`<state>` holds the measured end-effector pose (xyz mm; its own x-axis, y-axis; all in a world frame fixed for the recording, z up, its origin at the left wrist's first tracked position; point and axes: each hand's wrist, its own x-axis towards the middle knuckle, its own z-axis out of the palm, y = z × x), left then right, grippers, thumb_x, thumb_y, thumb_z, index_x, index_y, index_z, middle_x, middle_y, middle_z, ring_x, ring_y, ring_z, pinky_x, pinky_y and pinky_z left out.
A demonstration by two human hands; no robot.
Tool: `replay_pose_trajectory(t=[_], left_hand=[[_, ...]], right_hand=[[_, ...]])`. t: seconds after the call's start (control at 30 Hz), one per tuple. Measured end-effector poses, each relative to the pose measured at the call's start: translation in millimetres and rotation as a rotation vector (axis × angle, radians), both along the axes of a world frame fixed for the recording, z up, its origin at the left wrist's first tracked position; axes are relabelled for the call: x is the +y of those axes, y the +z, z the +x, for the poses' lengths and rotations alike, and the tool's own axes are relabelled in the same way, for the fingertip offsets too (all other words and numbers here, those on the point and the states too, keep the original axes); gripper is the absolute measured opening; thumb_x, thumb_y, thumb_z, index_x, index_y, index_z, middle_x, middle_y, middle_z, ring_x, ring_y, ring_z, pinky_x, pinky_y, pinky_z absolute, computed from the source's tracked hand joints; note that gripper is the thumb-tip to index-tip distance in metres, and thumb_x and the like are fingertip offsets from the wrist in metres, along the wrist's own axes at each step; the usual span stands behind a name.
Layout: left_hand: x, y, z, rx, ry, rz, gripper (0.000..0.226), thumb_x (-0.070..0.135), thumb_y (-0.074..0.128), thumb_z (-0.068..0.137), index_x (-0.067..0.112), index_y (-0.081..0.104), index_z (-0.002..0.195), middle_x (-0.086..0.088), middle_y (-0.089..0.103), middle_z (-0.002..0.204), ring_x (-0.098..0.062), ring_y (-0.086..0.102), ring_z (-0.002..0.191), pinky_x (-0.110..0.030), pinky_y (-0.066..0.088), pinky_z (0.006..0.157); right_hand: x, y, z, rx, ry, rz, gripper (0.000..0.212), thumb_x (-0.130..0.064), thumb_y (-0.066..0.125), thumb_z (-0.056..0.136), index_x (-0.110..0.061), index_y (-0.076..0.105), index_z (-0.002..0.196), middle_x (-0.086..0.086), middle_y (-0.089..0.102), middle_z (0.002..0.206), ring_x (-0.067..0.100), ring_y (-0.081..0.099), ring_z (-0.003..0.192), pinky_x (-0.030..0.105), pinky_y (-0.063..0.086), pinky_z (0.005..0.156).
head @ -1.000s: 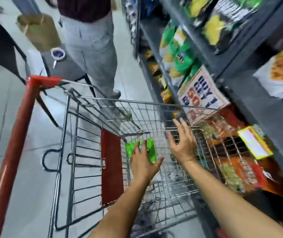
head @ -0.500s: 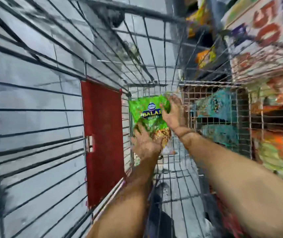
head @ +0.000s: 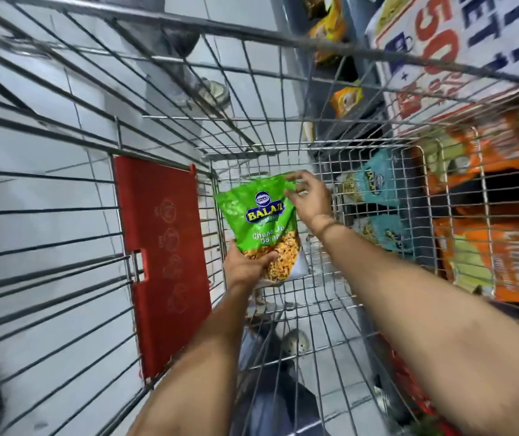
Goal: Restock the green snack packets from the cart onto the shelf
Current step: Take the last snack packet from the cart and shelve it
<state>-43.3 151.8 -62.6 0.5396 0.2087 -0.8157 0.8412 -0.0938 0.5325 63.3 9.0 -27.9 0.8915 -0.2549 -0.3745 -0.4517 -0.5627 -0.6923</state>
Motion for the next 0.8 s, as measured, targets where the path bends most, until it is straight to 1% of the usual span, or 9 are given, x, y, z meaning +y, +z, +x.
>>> replay_pose_trajectory(t=[0.1,0.17,0.23,0.3,0.4,0.47,0.53,0.67,0.8], left_hand=[[5,10,9,-0.011,-0.063,-0.061,0.083,0.044,0.092,0.037,0.018,0.061,0.109,-0.001,0.072,0.104,-0.019,0.067,0.095,-0.032,0.056,0.088],[11,15,8,-0.034,-0.049,-0.120,0.065,0.021,0.090,0.053,0.011,0.061,0.111,-0.003,0.071,0.102,-0.017,0.066,0.090,-0.018,0.057,0.071],[10,22,7,-0.065,-0.100,-0.184,0.059,0.009,0.086,0.059,0.003,0.061,0.112,-0.013,0.072,0.104,-0.017,0.069,0.085,-0.022,0.058,0.070],[9,28,8,-0.128,-0.147,-0.242,0.052,-0.003,0.079,0.066,-0.005,0.059,0.113,-0.019,0.072,0.101,-0.004,0.070,0.071,-0.025,0.059,0.074],[-13,80,12,-0.217,-0.268,-0.292,0.045,-0.001,0.080,0.066,0.000,0.062,0.108,-0.008,0.072,0.091,0.004,0.066,0.063,-0.019,0.058,0.068],[-25,108,20,-0.283,-0.340,-0.326,0.037,0.002,0.081,0.065,0.003,0.069,0.100,-0.002,0.075,0.084,-0.006,0.068,0.067,-0.028,0.059,0.070],[-41,140,28,-0.362,-0.371,-0.333,0.031,-0.002,0.080,0.066,0.002,0.070,0.096,0.008,0.074,0.069,-0.005,0.066,0.062,-0.028,0.055,0.068],[-83,224,34,-0.508,-0.477,-0.366,0.025,-0.006,0.077,0.067,0.012,0.066,0.080,0.013,0.070,0.055,-0.005,0.065,0.058,-0.023,0.054,0.060],[-129,287,40,-0.649,-0.671,-0.408,0.039,0.002,0.082,0.062,0.008,0.066,0.097,0.003,0.074,0.080,-0.008,0.069,0.070,-0.025,0.057,0.065]], right_hand=[[-5,8,9,0.018,0.007,0.104,0.022,-0.007,0.067,0.078,-0.017,0.065,0.098,0.002,0.062,0.088,0.014,0.057,0.078,0.036,0.051,0.079],[-2,11,5,0.024,-0.091,0.218,0.024,0.005,0.062,0.079,-0.018,0.063,0.086,-0.001,0.057,0.080,0.010,0.050,0.070,0.041,0.050,0.079],[-9,18,0,0.018,-0.110,0.221,0.029,0.009,0.062,0.073,-0.020,0.060,0.079,-0.005,0.055,0.068,0.007,0.048,0.063,0.042,0.051,0.077],[-17,23,-3,-0.034,-0.109,0.194,0.025,0.007,0.063,0.069,-0.016,0.061,0.078,-0.009,0.058,0.058,-0.002,0.051,0.051,0.027,0.051,0.064],[-51,86,-19,-0.230,-0.194,0.182,0.031,-0.001,0.071,0.072,-0.029,0.064,0.080,0.001,0.064,0.071,0.001,0.053,0.055,0.022,0.045,0.060],[-71,124,-25,-0.314,-0.214,0.224,0.023,-0.001,0.071,0.074,-0.018,0.068,0.088,0.001,0.065,0.074,0.005,0.051,0.059,0.023,0.044,0.061],[-90,165,-35,-0.400,-0.274,0.266,0.023,0.006,0.068,0.074,-0.002,0.066,0.096,-0.016,0.065,0.066,-0.006,0.048,0.054,0.011,0.041,0.057],[-131,253,-65,-0.616,-0.338,0.197,0.031,0.001,0.071,0.074,-0.028,0.064,0.083,-0.008,0.067,0.084,-0.011,0.054,0.058,0.009,0.045,0.063],[-182,321,-105,-0.792,-0.451,0.178,0.024,-0.005,0.070,0.077,-0.026,0.066,0.087,-0.009,0.062,0.073,-0.009,0.053,0.061,0.010,0.044,0.064]])
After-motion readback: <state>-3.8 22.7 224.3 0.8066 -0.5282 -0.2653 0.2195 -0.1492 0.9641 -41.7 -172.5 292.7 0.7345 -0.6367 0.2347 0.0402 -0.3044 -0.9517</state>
